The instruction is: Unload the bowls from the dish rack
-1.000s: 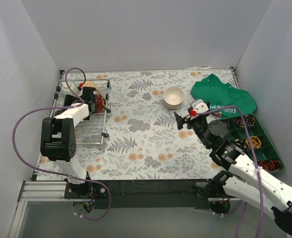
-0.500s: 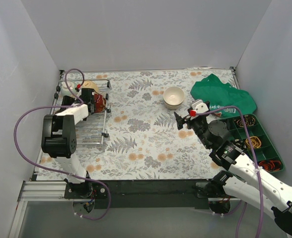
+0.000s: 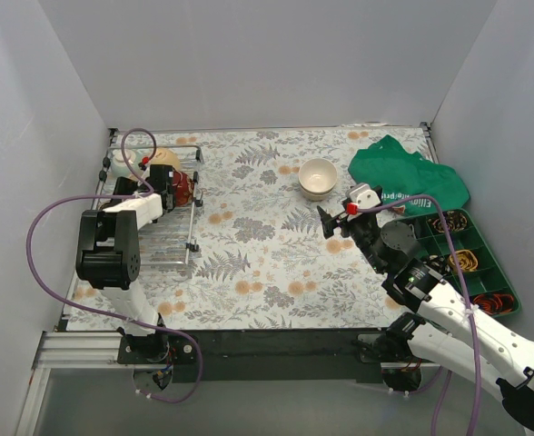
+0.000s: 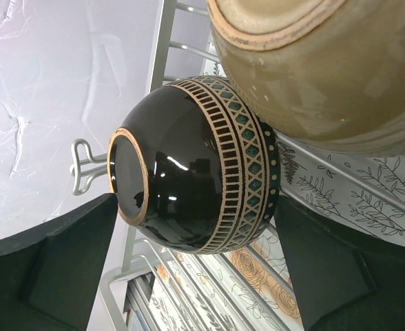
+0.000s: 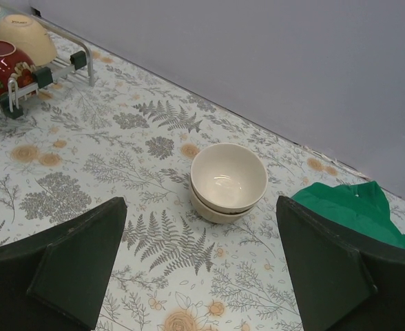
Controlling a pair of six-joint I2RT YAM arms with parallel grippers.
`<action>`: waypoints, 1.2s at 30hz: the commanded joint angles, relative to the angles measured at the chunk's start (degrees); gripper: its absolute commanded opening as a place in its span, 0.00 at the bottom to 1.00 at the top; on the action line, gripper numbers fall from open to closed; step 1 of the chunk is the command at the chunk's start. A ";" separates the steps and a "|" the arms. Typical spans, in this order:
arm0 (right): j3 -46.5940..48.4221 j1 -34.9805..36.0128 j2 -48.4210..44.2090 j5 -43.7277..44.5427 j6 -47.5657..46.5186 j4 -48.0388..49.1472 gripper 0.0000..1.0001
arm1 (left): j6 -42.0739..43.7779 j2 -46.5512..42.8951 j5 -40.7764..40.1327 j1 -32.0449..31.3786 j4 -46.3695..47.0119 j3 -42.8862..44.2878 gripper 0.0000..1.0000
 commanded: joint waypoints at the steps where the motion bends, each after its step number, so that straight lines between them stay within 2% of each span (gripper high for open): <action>1: -0.54 0.31 -0.12 -0.35 -0.57 4.32 0.97 | 1.80 -1.62 0.99 -1.21 -1.53 -1.08 0.90; 4: -0.46 0.22 0.23 -0.35 -0.57 4.41 0.97 | 1.54 -2.85 1.34 -1.82 -1.62 -1.43 0.76; 8: -0.37 0.31 0.59 -0.35 -0.66 4.49 0.96 | 1.28 -4.96 1.17 -3.23 -1.71 -2.05 0.65; 11: -0.28 0.31 0.94 -0.26 -0.66 4.50 0.96 | 0.66 -6.19 0.55 -4.37 -2.23 -2.32 0.59; 17: -0.11 0.31 1.55 -0.70 -0.66 4.41 0.96 | -3.90 -8.04 -0.51 -5.61 -6.45 -1.00 0.54; 20: -0.02 0.31 1.64 -1.05 -0.66 4.41 0.96 | -7.59 -9.53 -0.51 -5.69 -9.87 0.40 0.45; 24: 0.07 0.31 2.26 -2.19 -0.66 4.41 0.95 | -12.86 -12.17 2.04 -5.69 -14.36 1.81 0.36; 25: 0.16 0.31 2.43 -2.72 -0.57 4.41 0.95 | -13.57 -13.56 2.30 -5.78 -15.32 1.73 0.29; 32: 1.04 0.31 4.71 -5.09 -0.57 3.97 0.95 | -17.97 -19.54 5.47 -5.69 -17.61 1.64 0.21; 36: 2.18 0.31 6.64 -8.33 -0.48 2.48 0.94 | -20.86 -22.71 7.84 -5.69 -18.76 2.78 0.13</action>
